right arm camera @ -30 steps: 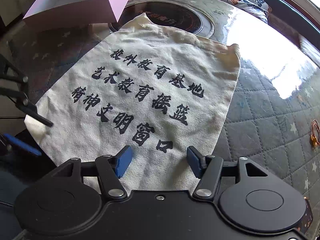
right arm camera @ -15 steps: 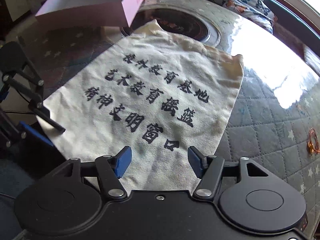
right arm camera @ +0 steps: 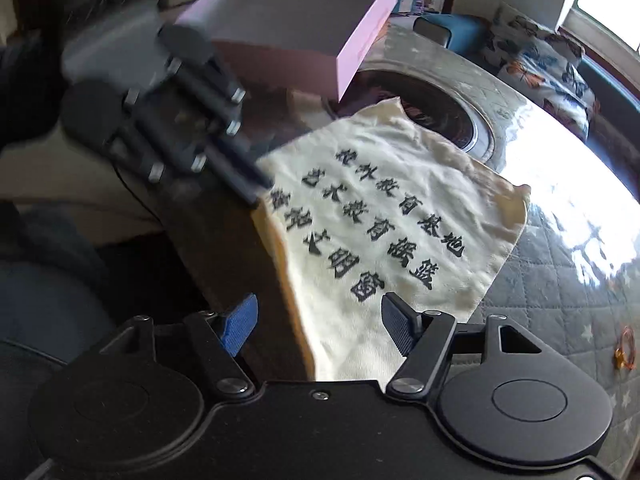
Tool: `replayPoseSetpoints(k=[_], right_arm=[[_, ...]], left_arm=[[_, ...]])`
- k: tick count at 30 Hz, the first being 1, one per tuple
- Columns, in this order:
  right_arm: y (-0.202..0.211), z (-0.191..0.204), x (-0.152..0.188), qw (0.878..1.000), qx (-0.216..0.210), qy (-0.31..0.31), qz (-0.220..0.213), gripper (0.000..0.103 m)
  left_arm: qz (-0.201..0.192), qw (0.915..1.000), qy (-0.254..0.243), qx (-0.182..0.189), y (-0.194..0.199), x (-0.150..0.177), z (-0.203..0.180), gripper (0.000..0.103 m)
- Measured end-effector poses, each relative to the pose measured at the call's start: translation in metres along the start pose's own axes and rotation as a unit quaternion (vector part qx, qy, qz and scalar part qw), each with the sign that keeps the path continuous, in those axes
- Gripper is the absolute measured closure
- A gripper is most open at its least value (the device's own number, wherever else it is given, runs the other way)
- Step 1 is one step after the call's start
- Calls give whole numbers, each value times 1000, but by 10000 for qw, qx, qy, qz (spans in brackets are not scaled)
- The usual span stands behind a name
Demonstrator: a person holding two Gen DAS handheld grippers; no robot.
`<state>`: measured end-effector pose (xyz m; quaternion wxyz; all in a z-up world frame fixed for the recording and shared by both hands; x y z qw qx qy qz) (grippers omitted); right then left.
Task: Fold shopping bag
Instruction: 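Grasp the bag's side edge with the left gripper while the right gripper grasps the opposite edge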
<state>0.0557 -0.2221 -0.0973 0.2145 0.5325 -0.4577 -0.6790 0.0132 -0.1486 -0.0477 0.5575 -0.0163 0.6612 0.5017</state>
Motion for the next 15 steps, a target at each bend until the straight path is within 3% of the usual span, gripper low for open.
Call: replayPoseSetpoints(k=[2,6,12,15], right_arm=[[-9,1,4,9999,57,50,124,43],[-20,-5,9,9994,189,-68,266,74],[-19,-16,8,9991,107,-341,209,89],[-17,-20,8,9989,144,-411,160,90]], left_arm=[[-34,9999,94,28,2,1,3,92],[-101,9995,281,84,6,4,10,91],[-199,9997,120,59,16,15,12,72],[-146,9999,5,-4,18,25,11,65]])
Point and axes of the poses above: each gripper's, at about its wrist camera, not at the fingertips, and y roughly against the way its jaws point, z to its left, x to its underside, the point moved 5 cm from there along -y, roughly the way its jaws point, and after that the axes turned 8 degrees about -x, right-handed, at the moved point
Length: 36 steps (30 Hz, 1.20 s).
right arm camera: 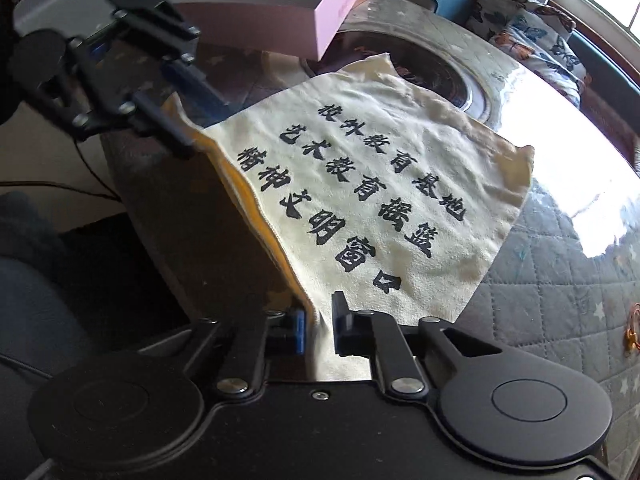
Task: Fold shopping bag
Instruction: 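Grasp the bag's side edge with the left gripper while the right gripper grasps the opposite edge, then lift the bag with both grippers and flip it over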
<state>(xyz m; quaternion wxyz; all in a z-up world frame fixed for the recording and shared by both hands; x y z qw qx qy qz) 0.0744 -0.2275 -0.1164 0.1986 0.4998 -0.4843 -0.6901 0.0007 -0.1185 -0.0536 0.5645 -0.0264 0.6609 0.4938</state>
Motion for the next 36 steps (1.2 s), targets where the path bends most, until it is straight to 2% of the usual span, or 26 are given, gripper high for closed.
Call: replayPoseSetpoints(k=[2,6,9,11,15,16,20,23,25,27,28,31,36], right_arm=[[1,-1,1,10000,-15,-73,-42,90],[4,1,3,9999,20,-101,-66,91],[7,3,4,9999,53,-113,-80,91],[9,4,5,9999,73,-115,-81,91],[17,9,4,10000,1,-39,-80,91],[19,11,3,10000,-30,-13,-85,91],[30,17,2,9998,-156,92,-103,91],[38,22,0,9995,-250,170,-116,91],[43,25,0,9992,-312,222,-125,90],[48,29,-1,9988,-375,274,-134,83],[51,30,-2,9986,-406,300,-139,74],[49,28,3,9984,-325,417,-211,56],[45,22,12,9974,-148,619,-345,44]], left_arm=[[40,10000,-31,-37,-1,7,0,57],[153,9996,-222,-122,-7,17,-10,56],[291,9985,-441,-161,-13,25,-18,60],[360,9985,-418,-45,-11,29,-20,71],[330,9986,-348,214,4,31,-26,79],[288,9984,-322,362,11,31,-27,84],[116,9960,-291,832,40,30,-31,87],[36,9977,-250,623,50,28,-29,90],[-86,9990,140,424,51,24,-16,91],[-200,9983,492,241,49,21,-3,91],[-252,9975,646,120,49,22,4,91],[-373,9939,1033,-79,52,23,21,91],[-629,9868,1485,-175,62,24,39,91]])
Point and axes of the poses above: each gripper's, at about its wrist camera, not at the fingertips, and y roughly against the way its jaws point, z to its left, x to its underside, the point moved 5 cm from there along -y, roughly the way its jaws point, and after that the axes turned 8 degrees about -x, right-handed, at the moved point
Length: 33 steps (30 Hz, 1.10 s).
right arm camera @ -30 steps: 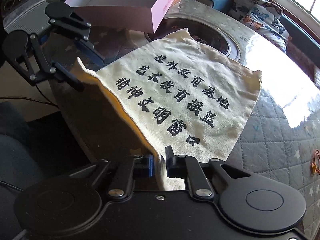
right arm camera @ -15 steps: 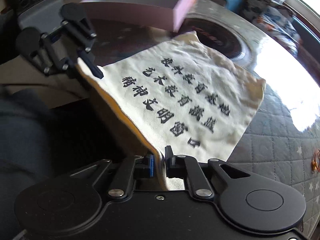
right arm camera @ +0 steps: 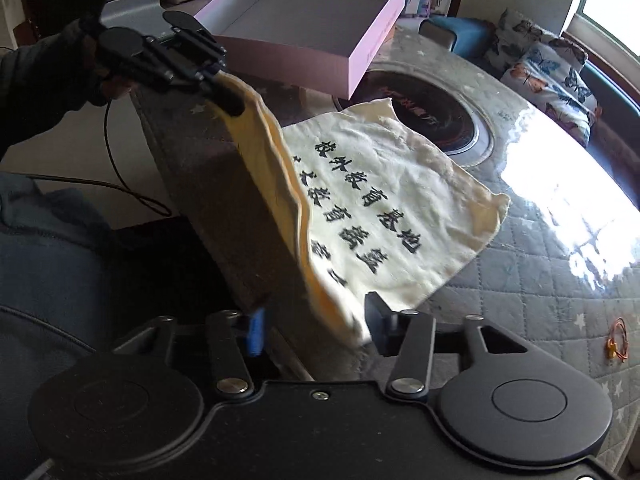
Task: Fold shopping bag
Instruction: 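Lift the bag with both grippers and flip it over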
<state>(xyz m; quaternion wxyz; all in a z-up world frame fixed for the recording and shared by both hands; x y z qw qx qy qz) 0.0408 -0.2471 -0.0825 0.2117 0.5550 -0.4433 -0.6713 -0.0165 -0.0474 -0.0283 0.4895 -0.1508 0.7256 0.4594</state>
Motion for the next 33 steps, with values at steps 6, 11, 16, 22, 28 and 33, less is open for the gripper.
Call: replayPoseSetpoints(k=[6,11,16,22,28,33], right_arm=[[-4,-6,12,9994,212,253,-144,42],[-24,-16,6,9973,146,626,-342,42],[-40,-21,2,9949,41,914,-435,43],[-53,-28,3,9957,-71,812,-438,64],[-55,-43,5,9977,-538,-76,-407,87],[-38,-46,17,9859,-1329,-995,-221,89]], left_arm=[[-192,9995,237,-49,13,-1,9,91],[-228,9989,384,-129,21,-1,12,91],[-317,9968,715,-152,27,-2,21,91],[-342,9950,928,-146,31,-3,28,92],[-299,9958,856,-78,40,-2,19,91],[-273,9973,670,115,55,-4,-3,91]])
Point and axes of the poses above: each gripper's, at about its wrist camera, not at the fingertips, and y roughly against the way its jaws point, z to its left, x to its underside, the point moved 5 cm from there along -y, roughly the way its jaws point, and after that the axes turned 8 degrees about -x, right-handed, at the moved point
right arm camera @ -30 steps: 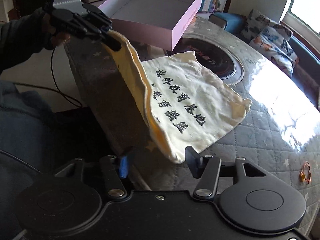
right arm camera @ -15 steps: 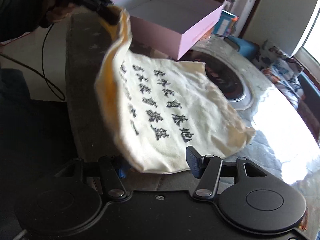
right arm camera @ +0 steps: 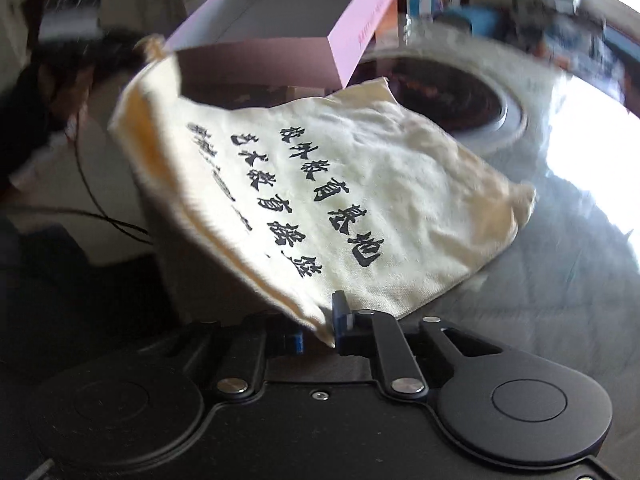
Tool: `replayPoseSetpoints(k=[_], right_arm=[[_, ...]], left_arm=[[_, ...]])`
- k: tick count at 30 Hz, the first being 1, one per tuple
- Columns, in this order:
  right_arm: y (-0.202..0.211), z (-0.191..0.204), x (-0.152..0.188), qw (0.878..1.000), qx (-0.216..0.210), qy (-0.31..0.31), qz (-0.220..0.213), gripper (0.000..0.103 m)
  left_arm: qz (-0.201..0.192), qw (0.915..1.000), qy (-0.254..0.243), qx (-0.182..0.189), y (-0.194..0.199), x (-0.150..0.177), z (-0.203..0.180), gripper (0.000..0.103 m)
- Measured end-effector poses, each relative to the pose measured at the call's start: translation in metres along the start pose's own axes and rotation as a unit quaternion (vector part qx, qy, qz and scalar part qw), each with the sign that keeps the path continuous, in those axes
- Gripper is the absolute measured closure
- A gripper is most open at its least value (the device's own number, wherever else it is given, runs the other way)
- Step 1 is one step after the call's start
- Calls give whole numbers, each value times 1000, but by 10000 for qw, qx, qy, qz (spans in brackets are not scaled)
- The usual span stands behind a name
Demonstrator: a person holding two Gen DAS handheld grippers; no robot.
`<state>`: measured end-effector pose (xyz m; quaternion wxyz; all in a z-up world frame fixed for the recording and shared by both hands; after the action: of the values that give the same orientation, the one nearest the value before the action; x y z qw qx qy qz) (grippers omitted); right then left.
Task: Fold shopping bag
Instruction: 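Lift the bag with both grippers and flip it over, then lower the flipped bag onto the mattress and open the right gripper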
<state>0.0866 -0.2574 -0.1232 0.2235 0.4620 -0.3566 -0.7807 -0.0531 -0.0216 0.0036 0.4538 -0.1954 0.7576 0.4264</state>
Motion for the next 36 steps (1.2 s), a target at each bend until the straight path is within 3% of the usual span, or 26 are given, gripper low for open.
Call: replayPoseSetpoints(k=[5,13,20,25,32,36], right_arm=[[8,10,16,9975,-465,-467,260,89],[20,3,21,9953,-318,-911,18,89],[31,-4,26,9912,-188,-1299,-194,84],[40,-14,22,9870,87,-1534,-477,72],[51,-23,10,9815,470,-1654,-840,66],[55,-24,5,9790,661,-1698,-918,58]], left_arm=[[22,9999,-160,41,0,-4,-18,91],[-109,9991,-394,-144,-57,-39,-2,91],[-151,9993,-165,-294,-107,-49,19,91],[-84,9985,158,-518,-137,-49,33,91],[67,9952,508,-835,-154,-43,54,91],[314,9923,369,-1139,-164,-37,55,91]])
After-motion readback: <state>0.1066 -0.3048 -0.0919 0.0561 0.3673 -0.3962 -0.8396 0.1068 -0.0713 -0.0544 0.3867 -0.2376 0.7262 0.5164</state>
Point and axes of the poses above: each gripper's, at about its wrist camera, not at the fingertips, and y roughly against the way its jaws point, z to its left, x to its underside, the point moved 5 cm from there along -y, roughly the way its jaws point, and after that the axes turned 8 degrees about -x, right-handed, at the moved point
